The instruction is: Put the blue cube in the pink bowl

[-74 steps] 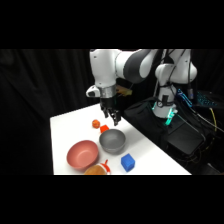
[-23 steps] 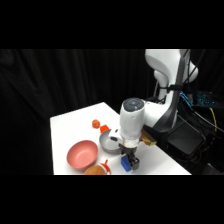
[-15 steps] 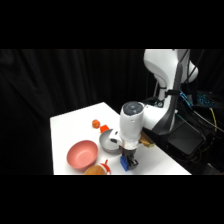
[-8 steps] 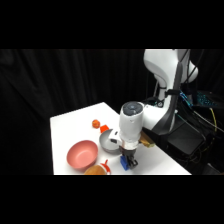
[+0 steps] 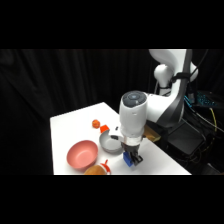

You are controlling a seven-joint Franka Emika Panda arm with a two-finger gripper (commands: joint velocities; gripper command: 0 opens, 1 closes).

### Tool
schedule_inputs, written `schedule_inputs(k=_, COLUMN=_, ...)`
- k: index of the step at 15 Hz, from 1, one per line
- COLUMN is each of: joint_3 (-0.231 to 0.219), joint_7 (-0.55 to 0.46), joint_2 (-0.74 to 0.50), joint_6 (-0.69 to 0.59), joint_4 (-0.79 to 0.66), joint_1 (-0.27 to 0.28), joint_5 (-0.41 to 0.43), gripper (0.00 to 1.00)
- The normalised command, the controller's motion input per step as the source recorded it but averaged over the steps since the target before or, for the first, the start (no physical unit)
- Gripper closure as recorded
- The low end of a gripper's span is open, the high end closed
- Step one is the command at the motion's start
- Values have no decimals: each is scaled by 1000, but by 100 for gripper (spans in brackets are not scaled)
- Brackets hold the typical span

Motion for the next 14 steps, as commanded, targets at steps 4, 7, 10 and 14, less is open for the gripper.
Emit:
schedule_inputs(k=4, joint_3=94, joint_7=-150, joint_2=-390, joint_6=-403, joint_4=-9, joint_1=-119, joint_5=20, gripper=77)
schedule_inputs(k=7, joint_3=101, joint_7=-178, joint_2=-345, joint_6=-310, joint_4=-6, joint_1=-171, joint_5=16, gripper=77)
schedule_inputs(k=10, joint_3=84, joint_7=-249, joint_2=-295, joint_6=-169, joint_4=-54, joint_1=-221, joint_5=58, gripper=77)
schedule_inputs(k=14, joint_3=48, joint_7=-280, joint_2=-293, joint_6=-53, joint_4=-157, joint_1=-232, joint_5=121, gripper=77)
